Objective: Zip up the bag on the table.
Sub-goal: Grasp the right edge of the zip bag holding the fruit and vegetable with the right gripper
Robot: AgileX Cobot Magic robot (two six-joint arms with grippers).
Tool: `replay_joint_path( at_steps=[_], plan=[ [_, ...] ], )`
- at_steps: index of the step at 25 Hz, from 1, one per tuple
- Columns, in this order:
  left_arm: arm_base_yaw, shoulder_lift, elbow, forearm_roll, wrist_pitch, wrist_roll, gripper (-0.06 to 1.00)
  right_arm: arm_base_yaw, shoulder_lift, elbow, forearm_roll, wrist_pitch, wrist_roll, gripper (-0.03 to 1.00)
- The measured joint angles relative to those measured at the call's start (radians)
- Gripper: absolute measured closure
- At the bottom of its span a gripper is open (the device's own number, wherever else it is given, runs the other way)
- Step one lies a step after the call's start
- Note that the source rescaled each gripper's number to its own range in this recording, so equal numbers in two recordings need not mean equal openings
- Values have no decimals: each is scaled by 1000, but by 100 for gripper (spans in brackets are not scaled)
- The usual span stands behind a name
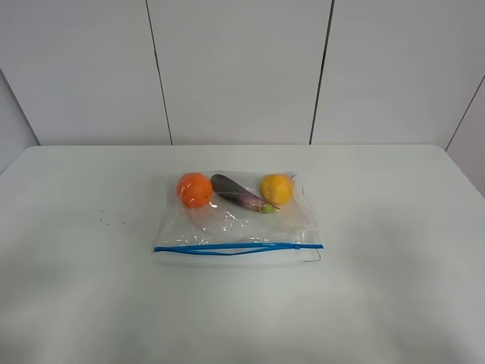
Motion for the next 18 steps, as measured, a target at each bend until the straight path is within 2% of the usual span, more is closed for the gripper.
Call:
replay_joint_path(
  at_steps=[9, 12, 18],
  plan=[
    [0, 0, 0, 0, 0, 0, -6, 0, 36, -18, 0, 0, 0, -3],
    [0, 0, 0, 0, 0, 0, -6, 0, 168, -83, 0, -2, 0, -3],
    [0, 0, 0, 0, 0, 0, -6, 0, 596, -255, 13, 6, 0, -3]
  ],
)
